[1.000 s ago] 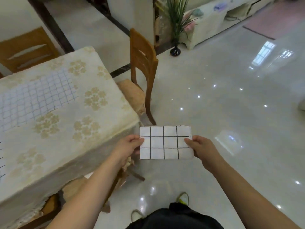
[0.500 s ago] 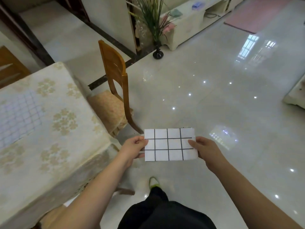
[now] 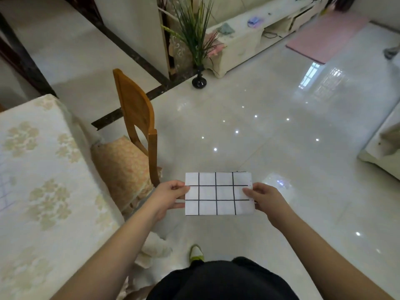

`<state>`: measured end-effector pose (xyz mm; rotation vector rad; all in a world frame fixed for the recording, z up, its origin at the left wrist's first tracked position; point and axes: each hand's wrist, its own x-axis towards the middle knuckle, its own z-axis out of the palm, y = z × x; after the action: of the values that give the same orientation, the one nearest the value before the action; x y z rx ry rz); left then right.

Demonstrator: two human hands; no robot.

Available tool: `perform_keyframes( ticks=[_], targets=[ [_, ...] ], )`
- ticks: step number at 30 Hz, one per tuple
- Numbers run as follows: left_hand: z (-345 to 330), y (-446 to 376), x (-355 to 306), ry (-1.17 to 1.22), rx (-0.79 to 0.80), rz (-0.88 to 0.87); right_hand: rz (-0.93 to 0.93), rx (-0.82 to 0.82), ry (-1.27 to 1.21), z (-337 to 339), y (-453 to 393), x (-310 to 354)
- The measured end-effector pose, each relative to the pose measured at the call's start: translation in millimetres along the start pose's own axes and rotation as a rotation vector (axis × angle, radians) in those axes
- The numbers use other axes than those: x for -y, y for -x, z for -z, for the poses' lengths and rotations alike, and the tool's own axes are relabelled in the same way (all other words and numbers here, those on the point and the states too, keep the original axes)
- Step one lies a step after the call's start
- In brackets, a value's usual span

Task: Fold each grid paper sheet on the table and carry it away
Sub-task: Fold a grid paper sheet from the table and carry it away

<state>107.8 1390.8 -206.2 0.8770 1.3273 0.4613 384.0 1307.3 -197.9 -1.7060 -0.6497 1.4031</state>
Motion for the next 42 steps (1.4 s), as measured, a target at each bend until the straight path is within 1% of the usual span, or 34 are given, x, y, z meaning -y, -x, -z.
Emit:
perform_keyframes(
  ticks=[7, 10, 15, 20, 24, 28, 32, 42],
  targets=[
    [-4.6, -60.9, -49.1, 0.038, -0.008, 0.018, 0.004, 0.055, -0.010, 11.1, -71.6, 49.1],
    [-13.0, -88.0, -70.0, 0.042, -0.050, 0.044, -0.014, 0.066, 0.007, 16.4, -114.7, 70.1],
    [-27.6, -144.4, -119.5, -0.021, -0.132, 0.083, -0.009, 0.113, 0.042, 29.6, -204.1, 110.0],
    [-43.5, -187.2, -180.4, 0.035, -0.205, 0.065, -0.023, 0.214, 0.093, 40.3, -283.4, 159.4],
    [-47.2, -216.4, -212.6, 0.067, -0.261, 0.066, -0.008, 0.267, 0.128, 38.1, -335.6, 197.0],
    [-38.9, -248.1, -234.5, 0.103, -0.330, 0.059, -0.011, 0.314, 0.135, 22.4, -380.4, 226.1],
    [-16.7, -284.5, -251.2, 0.185, -0.404, 0.045, -0.046, 0.359, 0.130, -3.1, -427.2, 248.8],
    [78.6, -373.5, -309.5, 0.268, -0.390, 0.024, -0.042, 0.416, 0.232, -108.8, -537.3, 329.0]
  ],
)
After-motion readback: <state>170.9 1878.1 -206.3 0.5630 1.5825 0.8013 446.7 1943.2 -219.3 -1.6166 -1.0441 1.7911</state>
